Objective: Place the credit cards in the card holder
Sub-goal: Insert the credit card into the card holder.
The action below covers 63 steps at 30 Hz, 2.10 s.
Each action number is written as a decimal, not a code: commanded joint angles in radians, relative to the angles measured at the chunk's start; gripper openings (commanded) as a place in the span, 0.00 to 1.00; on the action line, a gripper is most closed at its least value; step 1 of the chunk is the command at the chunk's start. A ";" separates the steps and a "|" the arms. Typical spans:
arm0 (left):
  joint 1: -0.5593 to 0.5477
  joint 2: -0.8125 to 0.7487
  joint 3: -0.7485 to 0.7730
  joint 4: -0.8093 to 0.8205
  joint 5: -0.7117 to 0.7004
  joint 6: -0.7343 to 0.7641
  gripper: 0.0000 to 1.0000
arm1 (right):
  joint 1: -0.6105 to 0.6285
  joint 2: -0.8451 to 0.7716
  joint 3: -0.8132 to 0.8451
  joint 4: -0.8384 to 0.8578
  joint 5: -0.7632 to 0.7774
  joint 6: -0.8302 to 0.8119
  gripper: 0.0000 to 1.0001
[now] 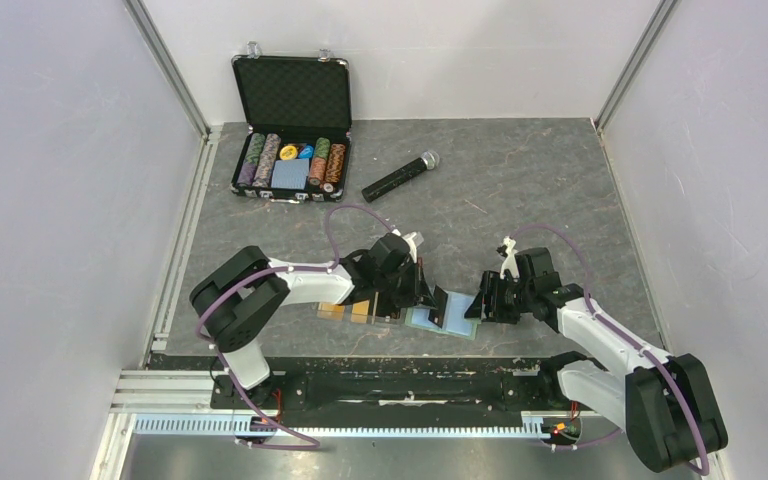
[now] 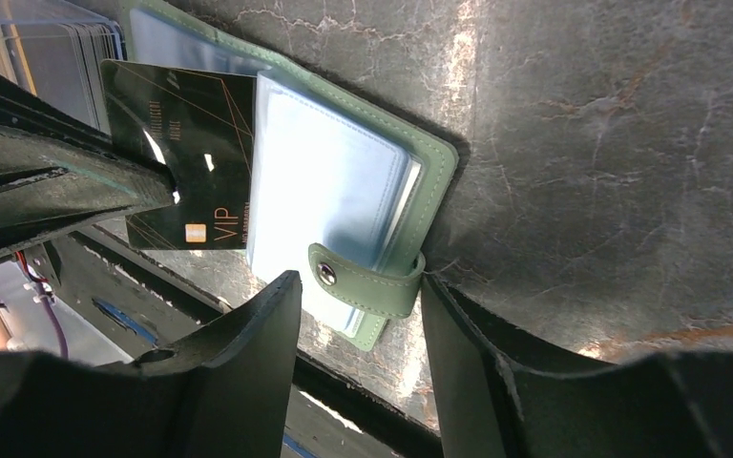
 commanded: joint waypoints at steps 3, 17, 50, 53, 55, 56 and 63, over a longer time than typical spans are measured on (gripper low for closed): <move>-0.019 -0.026 0.043 -0.006 -0.019 -0.029 0.02 | -0.002 0.001 -0.014 0.026 -0.010 0.007 0.50; -0.034 -0.116 0.047 -0.092 -0.110 0.000 0.02 | -0.002 -0.001 -0.012 0.026 -0.011 0.009 0.49; -0.046 0.026 0.073 -0.021 -0.016 -0.011 0.02 | -0.003 -0.001 -0.011 0.028 -0.016 0.008 0.50; -0.047 0.028 0.064 0.002 -0.011 -0.020 0.02 | -0.002 -0.001 -0.012 0.030 -0.019 0.011 0.50; -0.046 0.030 0.058 0.025 -0.003 -0.025 0.02 | -0.003 0.000 -0.014 0.034 -0.024 0.014 0.50; -0.047 0.033 0.055 0.036 0.001 -0.031 0.02 | -0.003 0.001 -0.014 0.036 -0.025 0.015 0.50; -0.046 0.042 0.051 0.060 0.012 -0.045 0.02 | -0.002 0.001 -0.014 0.039 -0.032 0.017 0.49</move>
